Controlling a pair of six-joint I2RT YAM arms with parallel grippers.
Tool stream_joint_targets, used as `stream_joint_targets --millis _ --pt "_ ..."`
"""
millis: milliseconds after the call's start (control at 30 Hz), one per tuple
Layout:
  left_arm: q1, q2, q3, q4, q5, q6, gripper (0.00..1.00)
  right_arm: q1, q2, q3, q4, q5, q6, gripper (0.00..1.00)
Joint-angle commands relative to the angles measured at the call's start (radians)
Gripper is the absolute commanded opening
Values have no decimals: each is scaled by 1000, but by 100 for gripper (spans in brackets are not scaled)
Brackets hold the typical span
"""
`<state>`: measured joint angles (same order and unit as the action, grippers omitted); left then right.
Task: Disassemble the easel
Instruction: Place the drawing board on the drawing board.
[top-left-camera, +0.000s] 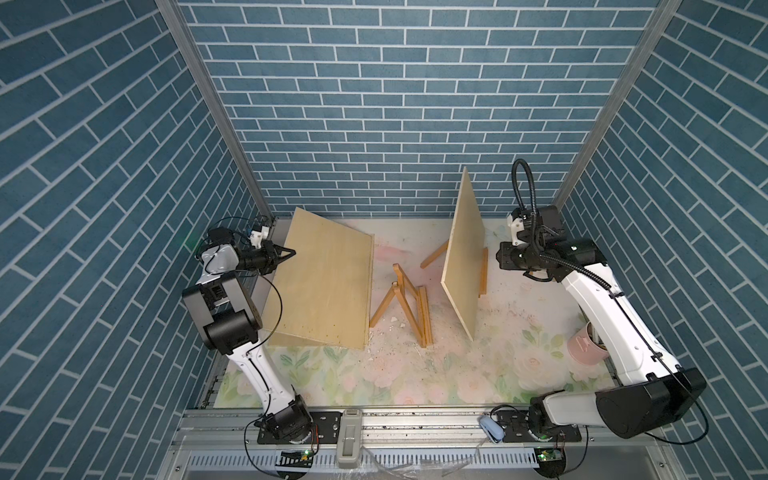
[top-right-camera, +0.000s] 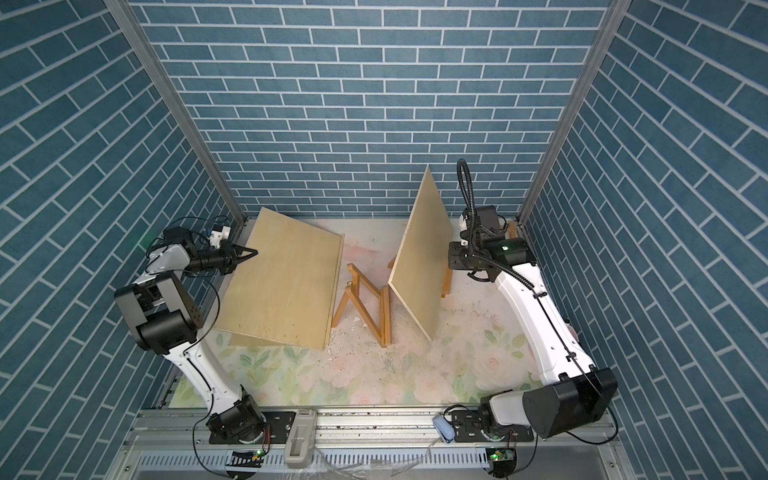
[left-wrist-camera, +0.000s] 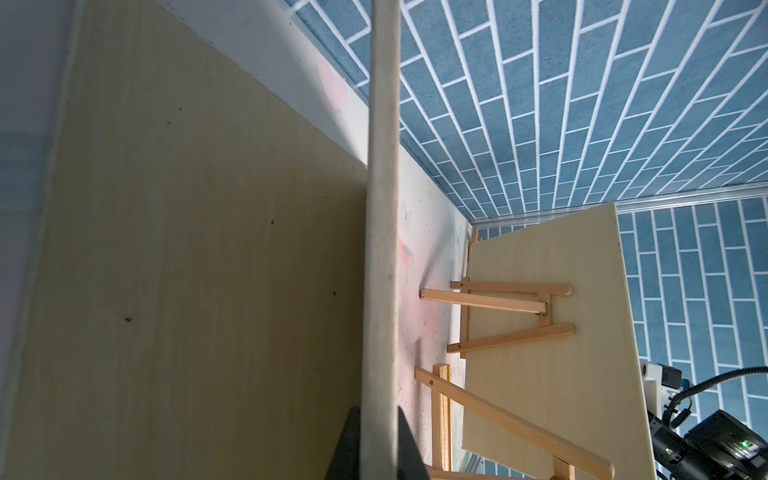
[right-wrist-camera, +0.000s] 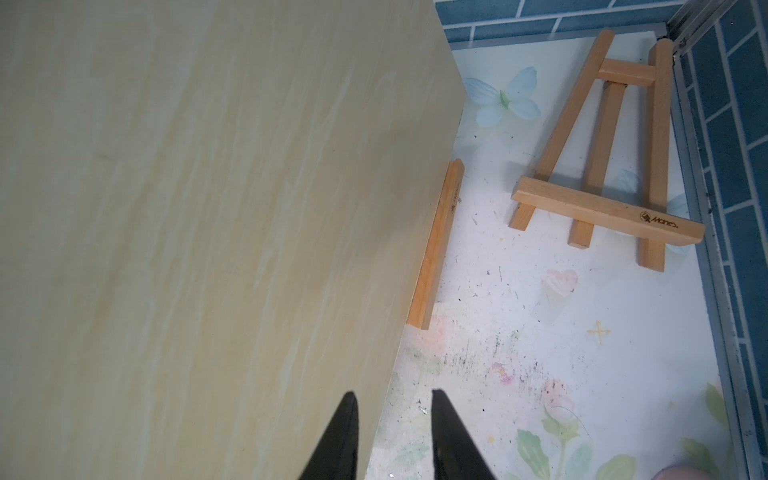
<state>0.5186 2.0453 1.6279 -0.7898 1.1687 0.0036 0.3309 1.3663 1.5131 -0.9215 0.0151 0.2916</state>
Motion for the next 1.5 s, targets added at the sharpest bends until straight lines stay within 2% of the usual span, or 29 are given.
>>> stream_joint_targets --millis 0,200,367,700,967,1333,1400,1467 --pt "17 43 36 -72 56 80 5 12 17 33 -37 28 41 31" --pt "31 104 76 -193 -19 167 19 29 40 58 -48 42 44 31" --pt "37 107 96 -212 -91 171 25 40 64 82 -51 48 44 31" --pt "37 108 170 -272 -336 170 25 53 106 118 -62 54 37 32" --pt "25 128 157 -220 -335 134 26 58 129 135 -70 52 34 31" --pt "17 203 172 -181 -401 86 27 68 137 157 -109 71 34 32" --pt "13 207 178 -185 -421 81 42 69 137 162 -114 74 34 31" --pt "8 205 186 -189 -430 82 45 69 138 166 -117 77 35 32"
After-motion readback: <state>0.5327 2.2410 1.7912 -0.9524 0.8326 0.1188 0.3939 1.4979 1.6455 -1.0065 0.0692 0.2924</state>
